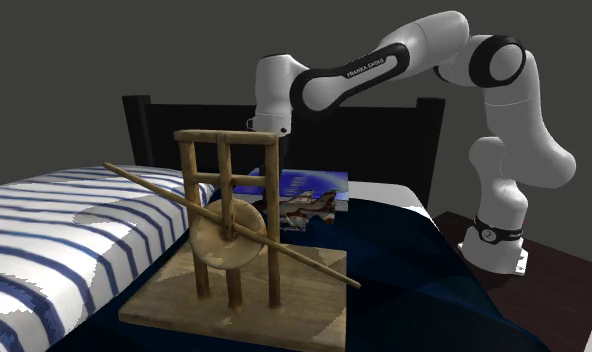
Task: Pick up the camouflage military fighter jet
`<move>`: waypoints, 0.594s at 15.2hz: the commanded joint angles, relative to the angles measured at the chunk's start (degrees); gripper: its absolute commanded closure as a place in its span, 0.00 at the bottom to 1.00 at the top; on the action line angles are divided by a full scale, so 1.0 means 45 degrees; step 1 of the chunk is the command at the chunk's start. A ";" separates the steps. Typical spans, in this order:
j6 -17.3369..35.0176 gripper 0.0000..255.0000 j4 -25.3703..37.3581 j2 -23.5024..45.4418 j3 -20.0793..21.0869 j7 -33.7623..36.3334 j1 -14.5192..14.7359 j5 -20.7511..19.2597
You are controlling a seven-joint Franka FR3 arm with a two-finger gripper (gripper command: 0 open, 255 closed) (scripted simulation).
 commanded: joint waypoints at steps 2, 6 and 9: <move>0.0364 0.00 -0.0101 0.0261 0.0012 -0.0027 -0.0058 0.0089; 0.0886 0.00 -0.0440 0.0449 0.0043 -0.0066 -0.0064 0.0149; 0.0885 1.00 -0.0437 0.0451 0.0043 -0.0066 -0.0063 0.0150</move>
